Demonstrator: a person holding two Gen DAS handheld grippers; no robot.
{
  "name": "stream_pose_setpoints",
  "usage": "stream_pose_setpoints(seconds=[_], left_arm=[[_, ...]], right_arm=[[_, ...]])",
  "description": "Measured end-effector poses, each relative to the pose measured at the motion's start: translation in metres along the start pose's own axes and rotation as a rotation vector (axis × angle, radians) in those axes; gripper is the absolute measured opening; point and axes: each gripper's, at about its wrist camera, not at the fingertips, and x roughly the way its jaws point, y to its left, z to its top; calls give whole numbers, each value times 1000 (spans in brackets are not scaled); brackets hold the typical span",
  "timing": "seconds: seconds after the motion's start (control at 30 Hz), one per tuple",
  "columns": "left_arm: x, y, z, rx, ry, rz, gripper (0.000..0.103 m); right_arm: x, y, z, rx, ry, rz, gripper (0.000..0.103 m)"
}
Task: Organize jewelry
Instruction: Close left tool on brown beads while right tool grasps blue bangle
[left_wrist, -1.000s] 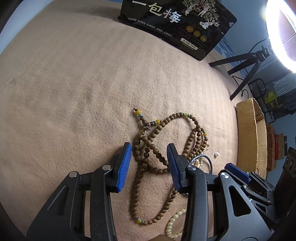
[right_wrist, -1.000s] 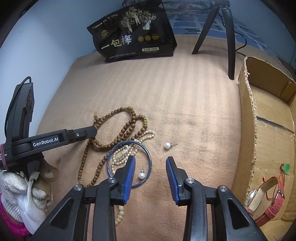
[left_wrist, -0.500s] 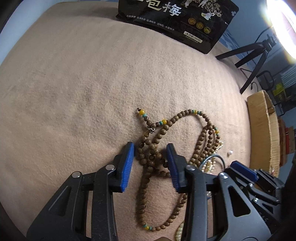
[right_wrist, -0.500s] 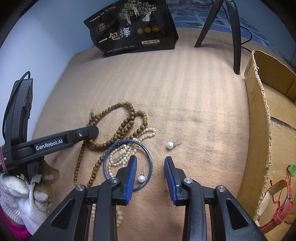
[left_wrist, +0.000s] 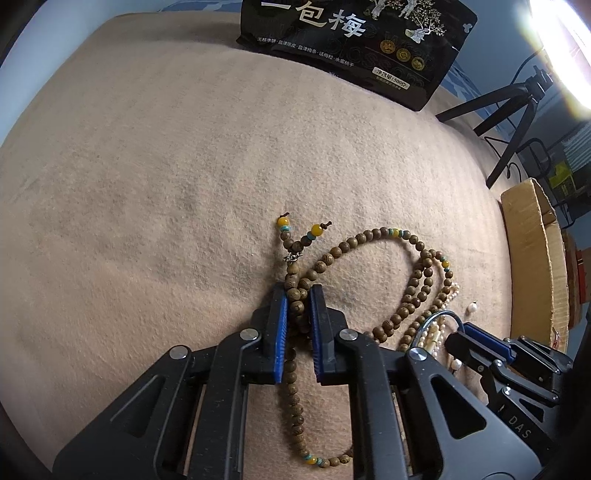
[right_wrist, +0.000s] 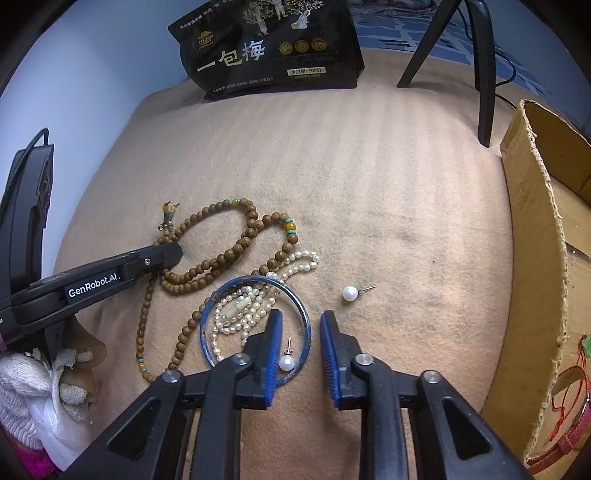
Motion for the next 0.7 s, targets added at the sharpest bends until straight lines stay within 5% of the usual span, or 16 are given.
stream_pose_setpoints(seconds=[0.2, 0.7], left_arm=[[-4, 3, -1, -13, -3, -15, 9], [-57, 6, -2, -36, -82, -114, 4]], right_arm=[[-6, -3, 1, 13, -11, 41, 2], [-61, 22, 1, -43, -144, 65, 1]])
